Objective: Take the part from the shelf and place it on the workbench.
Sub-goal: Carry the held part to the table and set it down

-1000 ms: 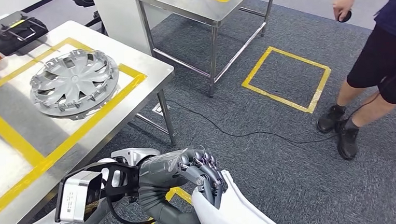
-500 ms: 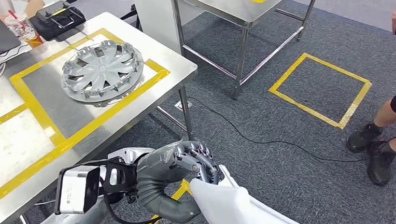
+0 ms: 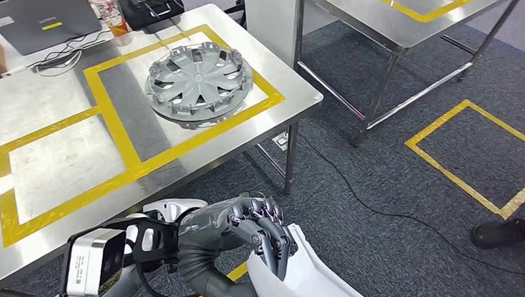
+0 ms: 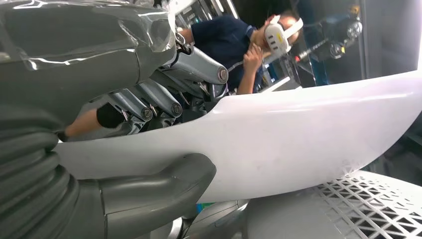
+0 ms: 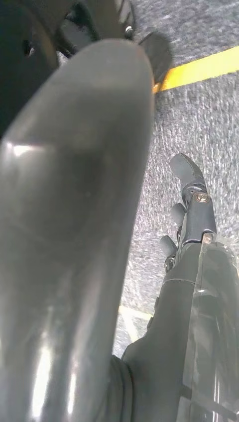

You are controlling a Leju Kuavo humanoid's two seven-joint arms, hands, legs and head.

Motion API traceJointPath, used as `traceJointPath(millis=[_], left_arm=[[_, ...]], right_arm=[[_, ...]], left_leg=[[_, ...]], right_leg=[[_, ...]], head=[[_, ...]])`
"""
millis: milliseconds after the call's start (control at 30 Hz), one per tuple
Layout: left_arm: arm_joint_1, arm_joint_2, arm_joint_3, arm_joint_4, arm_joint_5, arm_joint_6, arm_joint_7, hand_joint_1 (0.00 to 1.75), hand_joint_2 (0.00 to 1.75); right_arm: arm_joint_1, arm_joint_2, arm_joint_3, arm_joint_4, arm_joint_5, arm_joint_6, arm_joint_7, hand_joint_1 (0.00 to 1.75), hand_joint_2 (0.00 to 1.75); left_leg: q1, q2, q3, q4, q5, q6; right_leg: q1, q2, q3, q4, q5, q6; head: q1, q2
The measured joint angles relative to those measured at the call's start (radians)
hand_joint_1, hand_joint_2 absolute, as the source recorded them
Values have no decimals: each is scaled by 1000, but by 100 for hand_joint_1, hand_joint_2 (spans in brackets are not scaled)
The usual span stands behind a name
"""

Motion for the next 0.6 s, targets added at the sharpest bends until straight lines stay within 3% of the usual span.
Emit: traceJointPath(millis=[67, 100, 167, 233, 300, 367, 433, 467, 533, 600], left_arm=[[1, 1, 1, -2, -3, -4, -9, 169, 175], [1, 1, 2, -3, -3, -4, -13, 169, 175], [2, 3, 4, -4, -4, -5, -16, 169, 175], [3, 7, 6, -6, -6, -5, -17, 169, 175], [2, 10, 10, -10, -7, -5, -17, 169, 175], [2, 12, 14, -13, -7, -5, -18, 169, 175], [3, 14, 15, -14, -8, -5, -18, 169, 175], [4, 15, 15, -14, -8, -5, -18, 169, 175], [5, 17, 15, -14, -8, -5, -18, 169, 175], [2, 18, 16, -15, -8, -5, -19, 169, 175]], right_arm=[[0, -4, 0, 1, -1, -3, -6, 0, 0], [0, -6, 0, 2, -2, -5, -9, 0, 0], [-3, -10, 0, 3, -3, -7, -13, 0, 0], [-6, -13, 0, 3, -3, -7, -14, 0, 0], [-7, -14, 1, 3, -2, -7, -14, 0, 0], [-3, -15, 1, 3, -2, -7, -14, 0, 0], [1, -15, 1, 3, -2, -7, -14, 0, 0], [2, -15, 1, 3, -2, -7, -14, 0, 0], [0, -14, 1, 3, -2, -7, -14, 0, 0], [0, -13, 1, 3, -2, -7, -14, 0, 0]], left_leg=[[6, -29, -1, 10, -7, -11], [7, -42, -4, 19, -13, -19], [7, -59, -13, 31, -21, -33], [10, -67, -17, 34, -24, -40], [10, -28, -31, 63, -43, -49], [10, 30, -82, 166, -93, -57], [14, 50, -151, 291, -138, -61], [16, 53, -173, 324, -141, -61], [16, 62, -159, 279, -95, -57], [7, 106, -89, 141, -32, -44]], right_leg=[[-14, 21, 51, -138, 69, 28], [-18, 34, 78, -200, 96, 31], [-18, 49, 102, -251, 115, 19], [-13, 33, 104, -249, 114, 0], [-15, 18, 109, -251, 113, -14], [-13, -1, 115, -252, 108, -25], [-9, -23, 118, -252, 103, -32], [-7, -35, 120, -252, 100, -34], [-4, -59, 126, -252, 95, -35], [2, -80, 136, -251, 86, -31]], head=[[1, 0], [4, 0], [7, 0], [8, 0], [5, 0], [-1, 0], [-3, 0], [-3, 0], [-3, 0], [-3, 0]])
